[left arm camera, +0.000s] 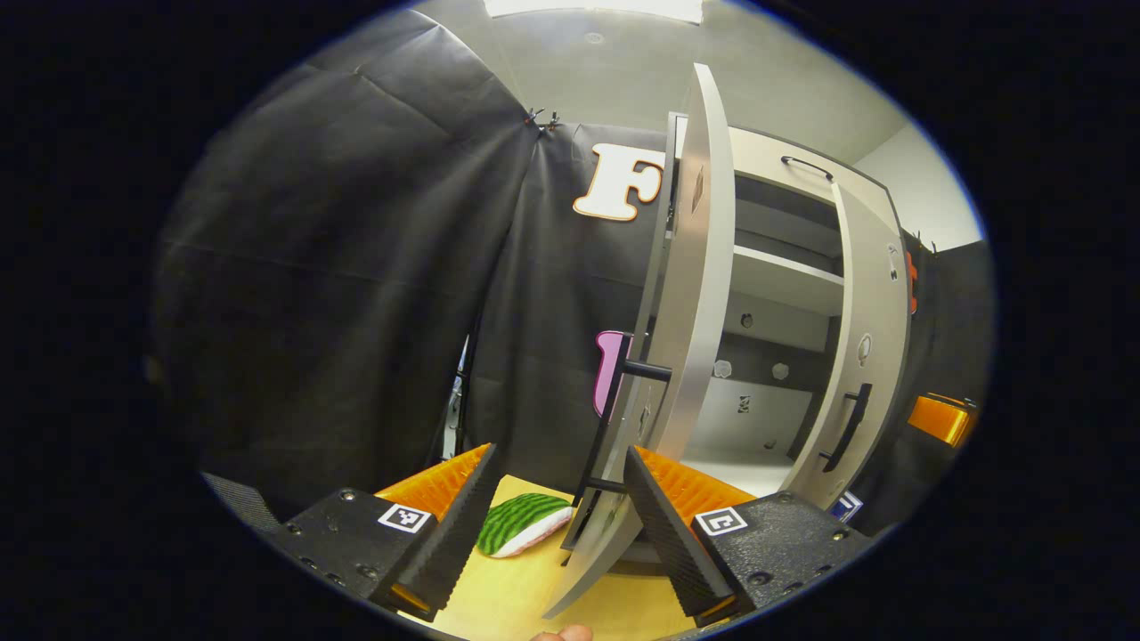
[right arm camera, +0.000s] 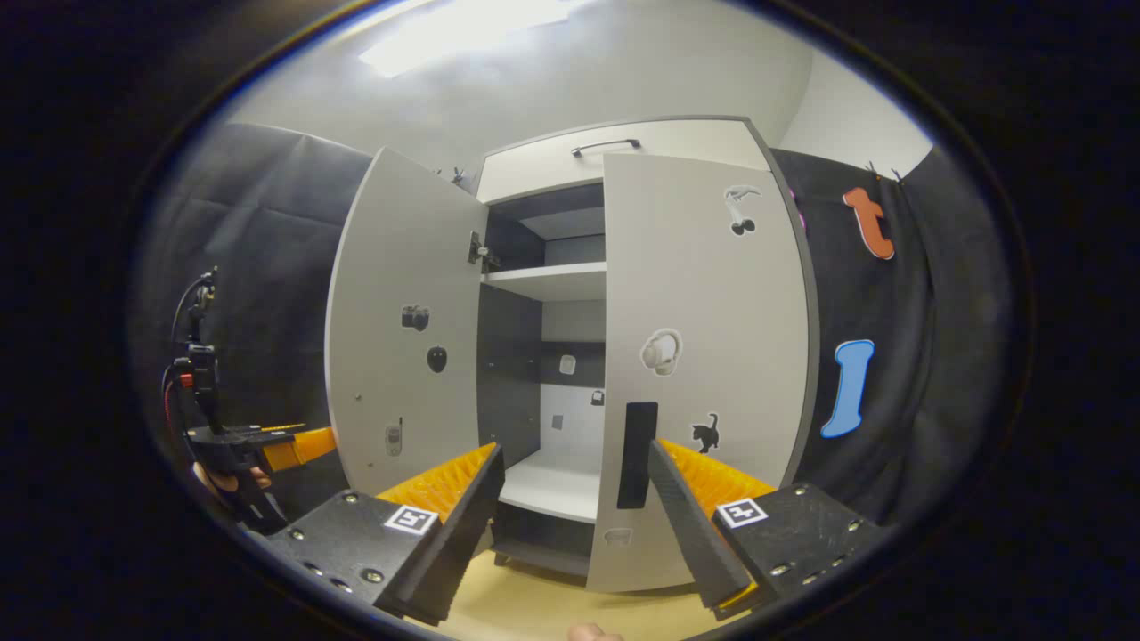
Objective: Grasp the bottle in the cabinet with the left hand and place it on the coaster, then close the right door with the right hand and the left door with the left hand.
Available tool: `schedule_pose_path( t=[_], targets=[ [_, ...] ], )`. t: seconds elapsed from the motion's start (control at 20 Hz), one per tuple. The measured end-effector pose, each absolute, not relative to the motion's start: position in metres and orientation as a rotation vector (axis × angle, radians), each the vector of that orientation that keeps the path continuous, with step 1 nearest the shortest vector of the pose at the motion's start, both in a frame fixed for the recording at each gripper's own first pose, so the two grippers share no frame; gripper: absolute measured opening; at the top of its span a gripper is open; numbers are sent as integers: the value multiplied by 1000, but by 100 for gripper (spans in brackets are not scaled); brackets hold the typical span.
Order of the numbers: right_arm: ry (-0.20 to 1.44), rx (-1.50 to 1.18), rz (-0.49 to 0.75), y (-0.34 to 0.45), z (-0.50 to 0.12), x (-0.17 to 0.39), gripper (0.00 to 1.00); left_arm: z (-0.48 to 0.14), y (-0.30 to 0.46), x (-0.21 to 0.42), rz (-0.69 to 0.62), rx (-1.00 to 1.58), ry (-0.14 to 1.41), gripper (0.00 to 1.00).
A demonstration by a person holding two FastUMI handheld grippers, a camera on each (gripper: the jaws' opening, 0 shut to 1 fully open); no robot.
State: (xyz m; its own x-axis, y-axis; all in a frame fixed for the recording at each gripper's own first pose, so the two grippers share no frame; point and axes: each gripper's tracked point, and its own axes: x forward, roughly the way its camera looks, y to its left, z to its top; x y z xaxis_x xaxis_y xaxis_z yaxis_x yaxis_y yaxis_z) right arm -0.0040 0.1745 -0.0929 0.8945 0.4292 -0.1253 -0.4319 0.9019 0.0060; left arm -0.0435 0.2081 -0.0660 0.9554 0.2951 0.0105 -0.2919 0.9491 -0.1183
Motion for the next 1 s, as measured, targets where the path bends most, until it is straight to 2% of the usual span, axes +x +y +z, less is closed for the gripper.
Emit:
schedule_pose_path(
  t=[0.45, 0.5, 0.55, 0.6, 0.7, 0.75, 0.8, 0.85, 0.95, 1.0],
  targets=[
    [128, -45, 438, 173, -95, -3, 98, -70, 151, -26, 164, -88, -6, 92],
    [127, -50, 431, 172, -94, -3, 93, -72, 146, -24, 150, -86, -4, 92],
    [128, -53, 423, 172, -95, -3, 93, -72, 140, -21, 137, -86, -1, 92],
    [129, -56, 417, 171, -95, -3, 98, -73, 134, -18, 124, -85, 2, 92],
    [128, -63, 404, 168, -96, -2, 98, -74, 123, -12, 100, -84, 6, 92],
    [127, -69, 396, 168, -96, -2, 93, -73, 117, -8, 87, -86, 6, 92],
    [126, -74, 389, 167, -96, 0, 93, -75, 112, -4, 74, -89, 9, 92],
    [127, -78, 382, 166, -97, -1, 98, -76, 105, 0, 60, -92, 12, 92],
    [127, -81, 369, 164, -97, -1, 98, -74, 89, 6, 16, -97, 10, 92],
    [127, -82, 364, 163, -96, -1, 93, -71, 79, 9, -9, -95, 2, 92]
  ],
)
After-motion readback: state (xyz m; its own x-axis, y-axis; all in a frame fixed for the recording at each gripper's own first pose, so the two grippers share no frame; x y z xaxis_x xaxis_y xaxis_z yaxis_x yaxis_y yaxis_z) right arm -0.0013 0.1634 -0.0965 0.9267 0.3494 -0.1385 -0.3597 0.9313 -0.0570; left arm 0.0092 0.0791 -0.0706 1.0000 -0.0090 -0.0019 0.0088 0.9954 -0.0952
